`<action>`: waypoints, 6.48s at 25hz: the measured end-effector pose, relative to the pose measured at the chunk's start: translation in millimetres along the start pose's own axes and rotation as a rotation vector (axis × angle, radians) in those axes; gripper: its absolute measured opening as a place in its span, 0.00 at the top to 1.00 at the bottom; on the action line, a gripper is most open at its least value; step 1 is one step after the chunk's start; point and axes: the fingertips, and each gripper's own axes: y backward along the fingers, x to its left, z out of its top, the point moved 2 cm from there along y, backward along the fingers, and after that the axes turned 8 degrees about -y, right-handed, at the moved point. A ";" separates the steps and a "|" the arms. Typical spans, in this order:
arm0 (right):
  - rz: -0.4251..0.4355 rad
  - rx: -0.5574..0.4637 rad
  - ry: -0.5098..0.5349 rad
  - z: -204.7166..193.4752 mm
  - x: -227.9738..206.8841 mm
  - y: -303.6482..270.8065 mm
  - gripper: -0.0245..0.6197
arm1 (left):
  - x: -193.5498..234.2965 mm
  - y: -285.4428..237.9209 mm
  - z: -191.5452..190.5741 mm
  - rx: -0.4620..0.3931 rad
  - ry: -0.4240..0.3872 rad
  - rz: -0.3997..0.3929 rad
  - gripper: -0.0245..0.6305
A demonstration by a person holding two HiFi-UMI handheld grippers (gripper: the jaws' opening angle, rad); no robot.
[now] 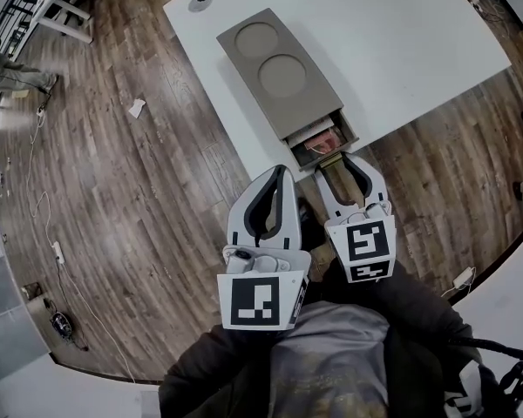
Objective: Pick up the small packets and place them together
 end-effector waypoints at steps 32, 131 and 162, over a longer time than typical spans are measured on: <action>0.008 -0.081 0.005 -66.5 2.0 94.8 0.68 | -81.7 69.0 -6.6 -0.045 -0.059 -0.027 0.96; 0.144 0.198 0.348 91.0 18.4 28.1 0.87 | 14.8 2.7 80.7 -0.087 0.058 0.016 0.96; 0.223 0.313 0.343 135.2 4.2 -112.1 0.68 | 105.2 -36.0 71.2 -0.009 0.125 0.177 0.96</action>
